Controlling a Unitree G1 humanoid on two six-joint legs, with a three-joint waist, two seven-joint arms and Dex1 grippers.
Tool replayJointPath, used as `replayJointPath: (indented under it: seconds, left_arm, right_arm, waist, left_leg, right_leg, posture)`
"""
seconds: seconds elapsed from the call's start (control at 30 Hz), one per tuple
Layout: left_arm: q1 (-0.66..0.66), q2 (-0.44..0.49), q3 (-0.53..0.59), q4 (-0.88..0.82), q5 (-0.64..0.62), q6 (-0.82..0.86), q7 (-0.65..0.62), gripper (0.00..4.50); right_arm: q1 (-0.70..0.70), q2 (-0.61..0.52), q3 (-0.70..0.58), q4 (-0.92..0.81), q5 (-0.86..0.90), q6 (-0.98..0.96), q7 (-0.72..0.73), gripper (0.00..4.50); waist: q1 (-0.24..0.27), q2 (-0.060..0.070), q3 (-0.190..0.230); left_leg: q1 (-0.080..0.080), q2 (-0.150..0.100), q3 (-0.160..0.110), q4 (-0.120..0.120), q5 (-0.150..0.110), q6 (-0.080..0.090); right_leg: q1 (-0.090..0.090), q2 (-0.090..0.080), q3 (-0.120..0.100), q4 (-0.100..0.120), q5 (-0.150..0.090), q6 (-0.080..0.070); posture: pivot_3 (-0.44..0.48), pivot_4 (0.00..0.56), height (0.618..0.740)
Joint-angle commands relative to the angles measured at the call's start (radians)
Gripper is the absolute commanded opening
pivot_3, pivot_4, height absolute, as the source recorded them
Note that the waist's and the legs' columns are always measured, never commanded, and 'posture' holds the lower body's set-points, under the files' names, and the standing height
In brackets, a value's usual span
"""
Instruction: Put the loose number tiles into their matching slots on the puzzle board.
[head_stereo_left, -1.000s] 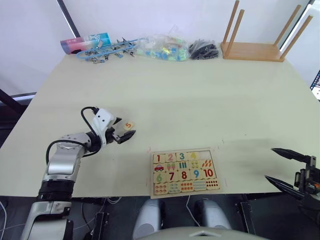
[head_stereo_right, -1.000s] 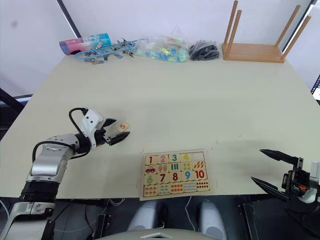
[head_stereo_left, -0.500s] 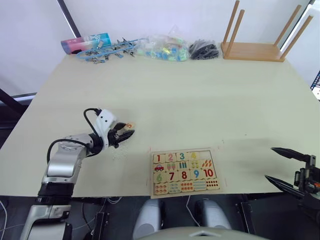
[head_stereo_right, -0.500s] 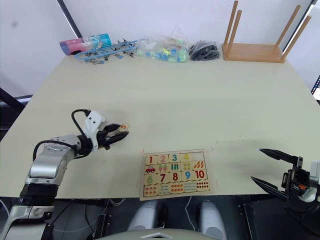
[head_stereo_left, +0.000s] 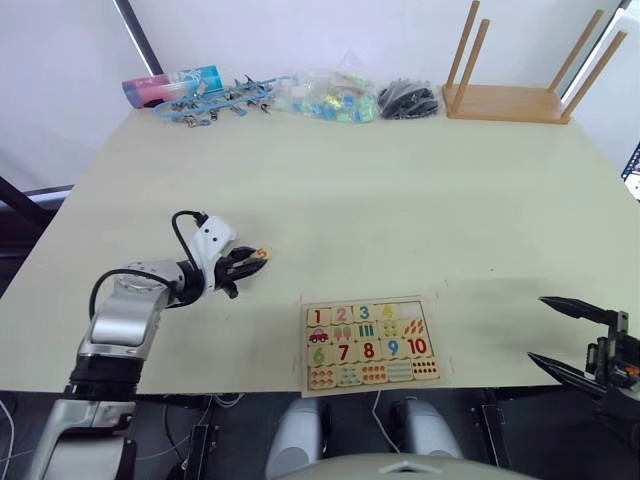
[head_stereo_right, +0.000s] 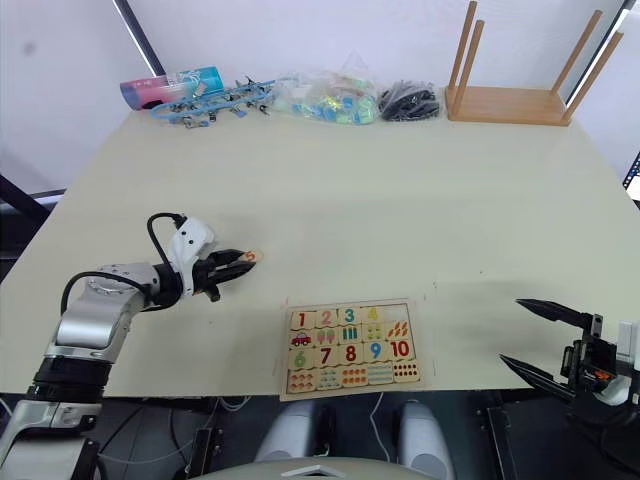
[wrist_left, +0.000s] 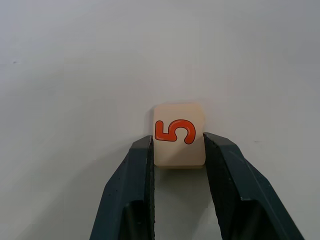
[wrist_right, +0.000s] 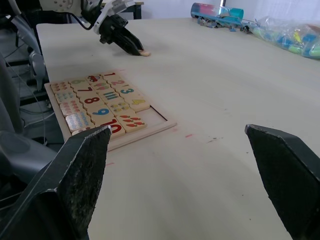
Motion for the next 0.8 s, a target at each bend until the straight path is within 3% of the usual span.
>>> replayJointPath:
  seconds: [0.03, 0.3, 0.8]
  left_arm:
    - [-0.038, 0.055, -0.016, -0.055, -0.024, -0.025, -0.102, 0.93]
    - [-0.242, 0.051, -0.169, -0.175, -0.032, 0.065, -0.238, 0.93]
    - [-0.404, -0.097, -0.431, -0.333, -0.005, 0.307, -0.207, 0.93]
  right_arm:
    - [0.004, 0.003, -0.002, -0.038, 0.008, -0.004, -0.007, 4.50]
    - [-0.008, 0.016, 0.020, -0.043, 0.005, -0.014, -0.018, 4.50]
    - [0.004, 0.033, 0.038, -0.097, 0.007, -0.014, -0.049, 4.50]
  waist:
    - [0.001, 0.000, 0.000]
    - [0.001, -0.001, 0.001]
    - [0.001, 0.000, 0.001]
  left_leg:
    - [0.000, 0.000, 0.000, 0.000, 0.000, 0.000]
    - [-0.002, -0.001, 0.001, 0.001, 0.000, 0.000]
    - [-0.002, 0.000, -0.001, 0.002, 0.000, 0.000]
  right_leg:
    - [0.000, 0.000, 0.000, 0.000, 0.000, 0.000]
    - [0.000, 0.001, 0.000, 0.000, 0.000, 0.000]
    - [0.000, 0.004, 0.002, 0.000, 0.000, 0.000]
  posture:
    - [0.000, 0.150, 0.737]
    - [0.000, 0.150, 0.737]
    - [0.000, 0.150, 0.737]
